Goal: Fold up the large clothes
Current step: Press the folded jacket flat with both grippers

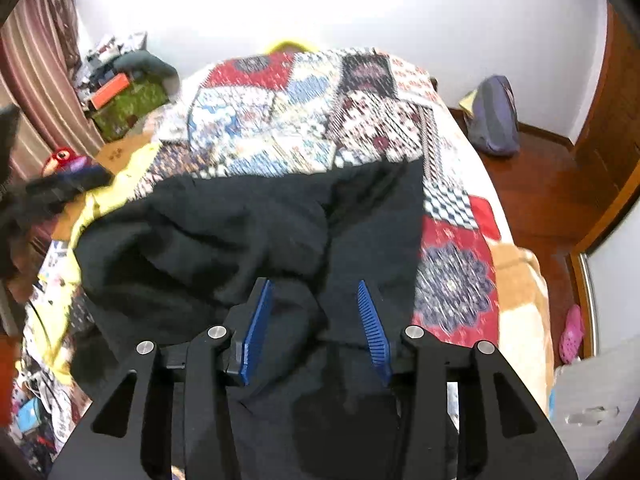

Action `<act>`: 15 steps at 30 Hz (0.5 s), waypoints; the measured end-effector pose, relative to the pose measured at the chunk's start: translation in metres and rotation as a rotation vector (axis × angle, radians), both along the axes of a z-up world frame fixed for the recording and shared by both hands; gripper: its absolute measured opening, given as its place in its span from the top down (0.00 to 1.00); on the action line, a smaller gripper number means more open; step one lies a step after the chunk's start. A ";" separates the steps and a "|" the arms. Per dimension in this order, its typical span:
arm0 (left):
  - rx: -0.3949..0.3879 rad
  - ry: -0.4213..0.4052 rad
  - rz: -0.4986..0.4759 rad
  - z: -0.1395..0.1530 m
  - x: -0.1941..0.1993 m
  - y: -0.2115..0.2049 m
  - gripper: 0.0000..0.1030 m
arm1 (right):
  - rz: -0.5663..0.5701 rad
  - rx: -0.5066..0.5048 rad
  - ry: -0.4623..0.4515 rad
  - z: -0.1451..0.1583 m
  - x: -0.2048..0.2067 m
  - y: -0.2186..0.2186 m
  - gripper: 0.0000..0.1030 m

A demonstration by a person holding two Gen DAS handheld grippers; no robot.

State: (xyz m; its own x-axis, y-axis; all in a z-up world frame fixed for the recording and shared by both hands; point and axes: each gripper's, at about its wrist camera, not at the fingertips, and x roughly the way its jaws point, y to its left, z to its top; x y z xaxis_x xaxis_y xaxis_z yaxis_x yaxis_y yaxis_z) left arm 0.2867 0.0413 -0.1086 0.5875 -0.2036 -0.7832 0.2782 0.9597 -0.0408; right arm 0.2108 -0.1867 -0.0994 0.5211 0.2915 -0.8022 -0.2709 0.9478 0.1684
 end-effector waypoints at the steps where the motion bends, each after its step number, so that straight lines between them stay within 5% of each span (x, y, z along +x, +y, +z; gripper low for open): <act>1: 0.012 0.009 -0.019 -0.007 -0.001 -0.008 0.55 | 0.003 0.015 -0.018 0.004 0.003 0.005 0.53; 7: 0.077 0.057 -0.029 -0.048 -0.008 -0.020 0.55 | 0.030 0.059 -0.054 -0.005 0.021 0.043 0.47; 15: 0.098 0.188 -0.001 -0.113 -0.016 -0.002 0.55 | 0.065 -0.019 0.156 -0.099 0.042 0.082 0.46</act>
